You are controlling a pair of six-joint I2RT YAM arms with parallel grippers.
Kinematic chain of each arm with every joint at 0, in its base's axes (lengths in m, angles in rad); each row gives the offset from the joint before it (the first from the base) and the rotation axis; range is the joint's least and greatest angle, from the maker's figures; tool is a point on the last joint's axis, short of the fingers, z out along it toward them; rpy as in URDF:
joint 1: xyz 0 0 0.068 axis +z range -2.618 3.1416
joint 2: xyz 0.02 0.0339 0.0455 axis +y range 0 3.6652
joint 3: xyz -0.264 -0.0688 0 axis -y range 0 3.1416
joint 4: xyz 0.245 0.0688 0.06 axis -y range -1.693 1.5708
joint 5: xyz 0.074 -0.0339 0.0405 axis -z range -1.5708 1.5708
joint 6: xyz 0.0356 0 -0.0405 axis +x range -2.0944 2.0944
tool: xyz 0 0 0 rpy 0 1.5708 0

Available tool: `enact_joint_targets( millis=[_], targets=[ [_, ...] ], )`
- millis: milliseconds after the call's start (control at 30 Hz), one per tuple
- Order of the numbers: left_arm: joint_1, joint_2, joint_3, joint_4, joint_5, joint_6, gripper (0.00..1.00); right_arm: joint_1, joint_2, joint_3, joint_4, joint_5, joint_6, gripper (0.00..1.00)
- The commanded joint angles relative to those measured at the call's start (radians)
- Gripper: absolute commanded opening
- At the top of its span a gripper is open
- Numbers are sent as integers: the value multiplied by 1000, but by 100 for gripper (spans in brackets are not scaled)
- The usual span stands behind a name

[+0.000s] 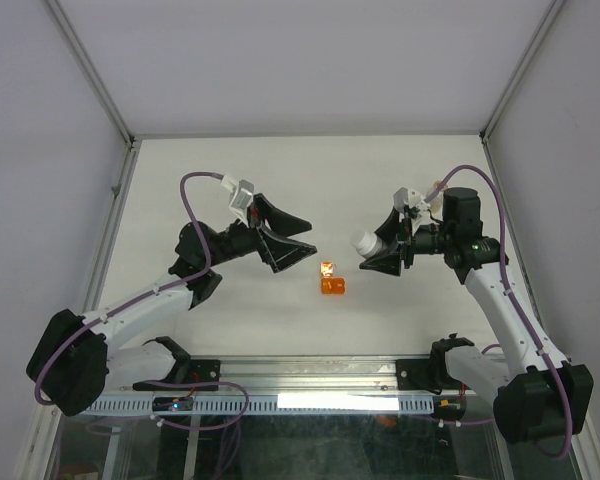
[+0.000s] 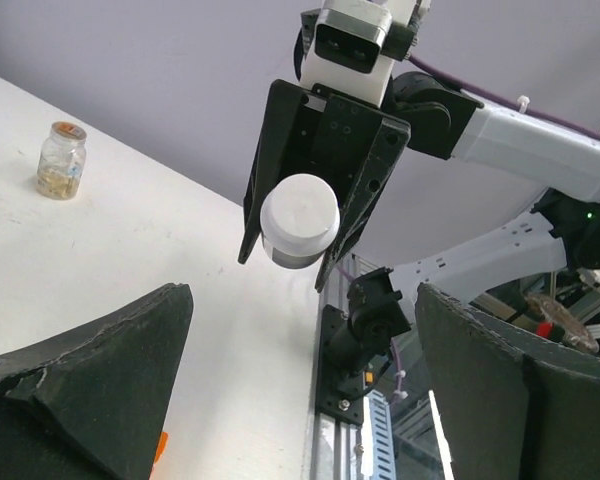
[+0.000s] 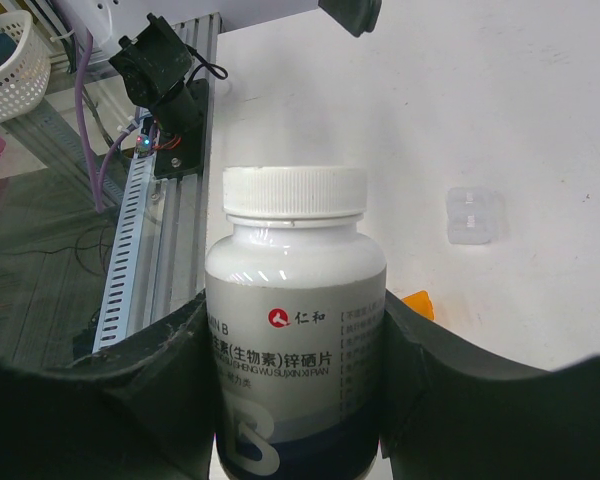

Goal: Sort the pills into containers
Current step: Screw the lid of the pill bottle onto the pill bottle.

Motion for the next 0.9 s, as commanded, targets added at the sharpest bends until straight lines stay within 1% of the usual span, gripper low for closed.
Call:
enact_joint_targets(
  millis=[0, 133, 200, 300, 400, 500, 633, 867],
  targets=[
    [12, -65, 5, -53, -67, -66, 95, -2, -13, 38, 44, -13, -5, 0],
    [-16, -112, 10, -166, -156, -32, 92, -4, -14, 38, 46, -15, -6, 0],
    [-67, -139, 36, -266, -243, 36, 92, -4, -14, 36, 46, -14, -6, 0],
    [-180, -150, 114, -450, -414, 152, 92, -5, -14, 36, 46, -14, -6, 0],
    [-244, -140, 168, -527, -505, 189, 92, -6, -14, 37, 46, -15, -5, 0],
    [-256, -123, 210, -561, -529, 191, 91, -8, -13, 35, 48, -15, -3, 0],
    [-260, -81, 276, -594, -522, 173, 87, -9, -12, 35, 50, -15, -1, 0],
    [-276, 36, 385, -635, -503, 171, 83, -10, -20, 35, 50, -22, 0, 0]
  ],
)
